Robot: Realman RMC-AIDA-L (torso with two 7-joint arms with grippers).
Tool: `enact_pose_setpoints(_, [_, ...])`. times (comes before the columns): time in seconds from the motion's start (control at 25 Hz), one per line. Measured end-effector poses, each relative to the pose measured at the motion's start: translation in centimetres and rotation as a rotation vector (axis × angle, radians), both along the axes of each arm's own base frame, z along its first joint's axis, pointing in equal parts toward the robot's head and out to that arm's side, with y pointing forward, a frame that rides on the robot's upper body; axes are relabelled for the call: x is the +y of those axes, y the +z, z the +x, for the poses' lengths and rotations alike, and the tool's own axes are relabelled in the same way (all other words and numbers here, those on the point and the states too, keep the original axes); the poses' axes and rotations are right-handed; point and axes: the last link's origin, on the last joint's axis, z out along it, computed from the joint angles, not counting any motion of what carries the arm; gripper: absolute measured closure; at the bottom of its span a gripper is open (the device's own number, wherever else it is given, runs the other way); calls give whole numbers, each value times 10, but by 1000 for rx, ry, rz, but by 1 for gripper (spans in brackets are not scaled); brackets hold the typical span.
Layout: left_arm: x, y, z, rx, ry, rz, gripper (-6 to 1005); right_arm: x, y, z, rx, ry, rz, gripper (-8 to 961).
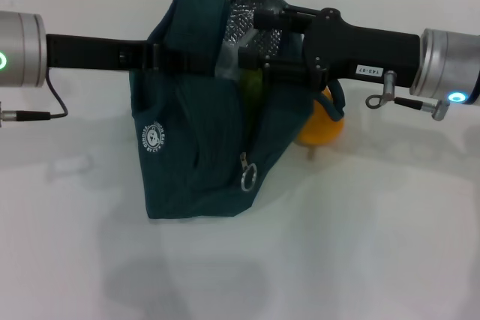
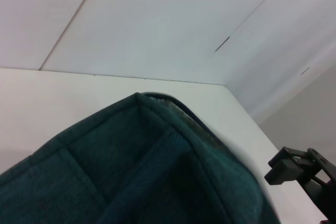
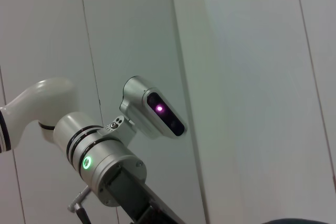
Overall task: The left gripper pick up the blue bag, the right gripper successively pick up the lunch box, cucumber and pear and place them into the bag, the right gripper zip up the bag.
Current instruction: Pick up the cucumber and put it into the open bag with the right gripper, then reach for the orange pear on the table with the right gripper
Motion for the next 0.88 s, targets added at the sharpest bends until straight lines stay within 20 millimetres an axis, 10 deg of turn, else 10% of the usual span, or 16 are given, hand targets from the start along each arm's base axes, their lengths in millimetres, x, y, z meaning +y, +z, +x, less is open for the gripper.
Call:
enact_pose_setpoints(0.36, [-1, 6, -9, -5, 22, 32, 953, 2, 29, 5, 53, -11, 59, 246])
enact_pose_setpoints(0.56, [-5, 15, -29, -24, 70, 79, 953, -1, 70, 44, 79, -116, 196, 246])
enact_pose_setpoints(0.88, [-14, 20, -63, -103, 144, 130, 953, -9, 82, 93, 46, -280, 250, 245])
